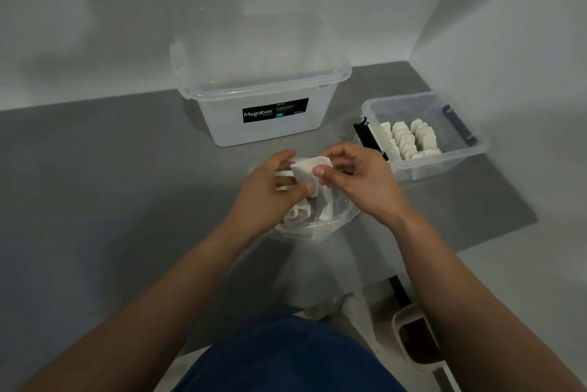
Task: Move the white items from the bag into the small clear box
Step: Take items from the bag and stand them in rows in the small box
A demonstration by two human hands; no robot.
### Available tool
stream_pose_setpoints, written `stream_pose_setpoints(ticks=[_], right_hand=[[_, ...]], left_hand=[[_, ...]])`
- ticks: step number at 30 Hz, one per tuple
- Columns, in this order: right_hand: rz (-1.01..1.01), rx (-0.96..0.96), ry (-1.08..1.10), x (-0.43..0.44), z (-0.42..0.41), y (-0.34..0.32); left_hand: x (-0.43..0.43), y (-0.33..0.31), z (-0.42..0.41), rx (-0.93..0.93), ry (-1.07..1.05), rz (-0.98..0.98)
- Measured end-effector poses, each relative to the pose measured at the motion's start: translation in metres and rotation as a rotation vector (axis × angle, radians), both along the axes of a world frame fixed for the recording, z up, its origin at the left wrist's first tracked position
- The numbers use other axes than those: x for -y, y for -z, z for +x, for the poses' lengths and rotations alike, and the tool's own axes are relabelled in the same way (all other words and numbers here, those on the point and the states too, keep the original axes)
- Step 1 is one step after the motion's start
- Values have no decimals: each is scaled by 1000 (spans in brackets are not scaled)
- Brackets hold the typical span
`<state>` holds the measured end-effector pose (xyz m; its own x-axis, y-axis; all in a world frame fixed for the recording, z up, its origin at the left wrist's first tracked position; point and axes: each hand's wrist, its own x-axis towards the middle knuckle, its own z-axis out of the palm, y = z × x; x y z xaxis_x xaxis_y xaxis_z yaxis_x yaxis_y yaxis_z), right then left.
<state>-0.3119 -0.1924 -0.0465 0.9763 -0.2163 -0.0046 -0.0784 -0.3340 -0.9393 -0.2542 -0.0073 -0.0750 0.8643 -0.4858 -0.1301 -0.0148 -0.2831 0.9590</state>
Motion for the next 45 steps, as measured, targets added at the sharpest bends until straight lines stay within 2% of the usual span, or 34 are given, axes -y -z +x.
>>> stream_pose_setpoints(ticks=[4, 8, 16, 20, 24, 28, 31, 37, 45], right_hand=[[29, 4, -11, 9, 1, -18], [24, 52, -7, 22, -1, -34], [-384, -5, -92, 63, -6, -70], [-532, 37, 53, 103, -5, -82], [-685, 133, 223, 154, 6, -82], [-818, 58, 186, 208, 27, -64], [-831, -46, 72, 235, 46, -43], [-833, -297, -253, 254, 80, -6], [-1060, -352, -166, 255, 102, 27]], left_hand=[[9, -10, -4, -234, -23, -268], [24, -12, -8, -354, -2, -349], [64, -17, -7, -278, 18, -277], [99, -23, -1, -137, 33, -168], [135, -19, 12, 235, 48, 154], [171, -21, 12, 415, 202, 373], [189, -12, 11, 446, 215, 518], [199, -5, 10, 483, 197, 658], [204, -8, 8, 467, 175, 709]])
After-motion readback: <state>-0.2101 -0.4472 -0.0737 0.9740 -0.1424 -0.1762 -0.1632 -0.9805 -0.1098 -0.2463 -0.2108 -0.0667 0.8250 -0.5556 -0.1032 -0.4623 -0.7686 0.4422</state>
